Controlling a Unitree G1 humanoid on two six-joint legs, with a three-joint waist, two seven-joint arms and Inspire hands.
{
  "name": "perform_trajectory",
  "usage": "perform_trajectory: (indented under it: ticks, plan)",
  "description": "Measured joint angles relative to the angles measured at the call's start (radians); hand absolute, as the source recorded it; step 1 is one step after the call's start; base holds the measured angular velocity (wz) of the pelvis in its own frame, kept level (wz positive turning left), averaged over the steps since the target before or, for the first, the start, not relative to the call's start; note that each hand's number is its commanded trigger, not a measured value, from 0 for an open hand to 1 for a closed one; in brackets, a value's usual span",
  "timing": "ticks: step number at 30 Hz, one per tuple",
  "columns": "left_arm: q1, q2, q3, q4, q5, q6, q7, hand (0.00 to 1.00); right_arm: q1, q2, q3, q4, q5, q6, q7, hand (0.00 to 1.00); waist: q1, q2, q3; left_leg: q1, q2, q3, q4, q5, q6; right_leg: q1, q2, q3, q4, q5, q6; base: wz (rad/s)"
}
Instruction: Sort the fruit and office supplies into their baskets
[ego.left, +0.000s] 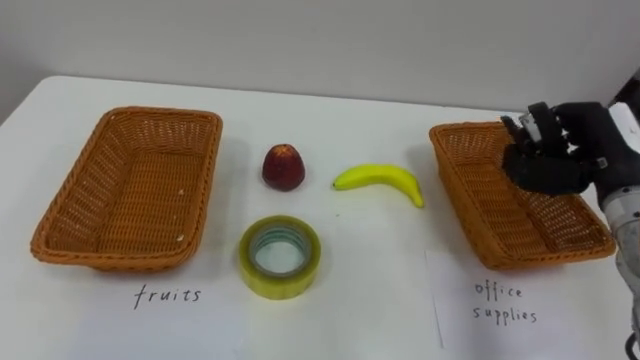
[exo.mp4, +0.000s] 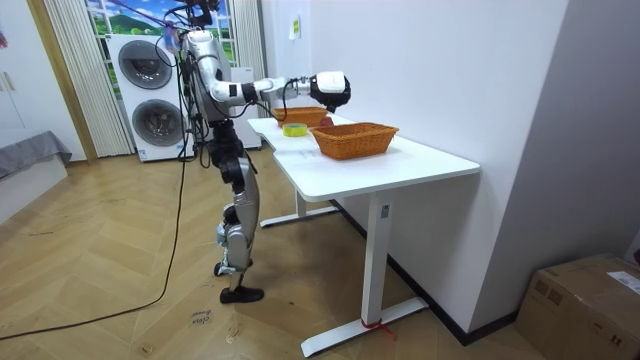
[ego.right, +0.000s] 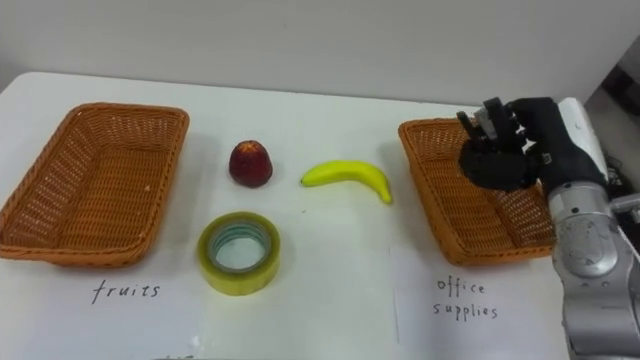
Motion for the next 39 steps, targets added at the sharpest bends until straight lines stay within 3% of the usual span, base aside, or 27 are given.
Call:
perform_trajectory:
  ticks: [1,16,39]
  plan:
    - [0.0,0.0,0.0,0.0,0.0,0.0,0.0,0.0,0.0,0.0,0.0,0.005,-0.002,0.0,0.001,0.0,0.0,0.0,0.0003,-0.001,0.0,0.0,-0.001,0.0,0.0,-0.001,0.0,0.0,0.0,0.0,0.0,0.0]
    - [-0.002,-0.001,0.0,-0.009,0.0,0.003,-0.02,0.0,0.0,-0.004,0.039,0.057,-0.012,0.0,0.01,0.0,0.024,-0.004,-0.002,-0.014,0.0,-0.004,0.003,0.0,0.0,-0.011,-0.001,-0.009,-0.001,0.0,0.0,0.01]
    - [-0.006,-0.001,0.0,-0.011,0.0,0.001,-0.023,0.0,0.0,-0.004,0.046,0.1,-0.012,-0.003,0.025,0.0,0.02,-0.008,-0.002,-0.018,-0.001,-0.004,0.005,0.001,0.001,-0.013,-0.002,-0.009,-0.004,-0.001,0.0,0.0]
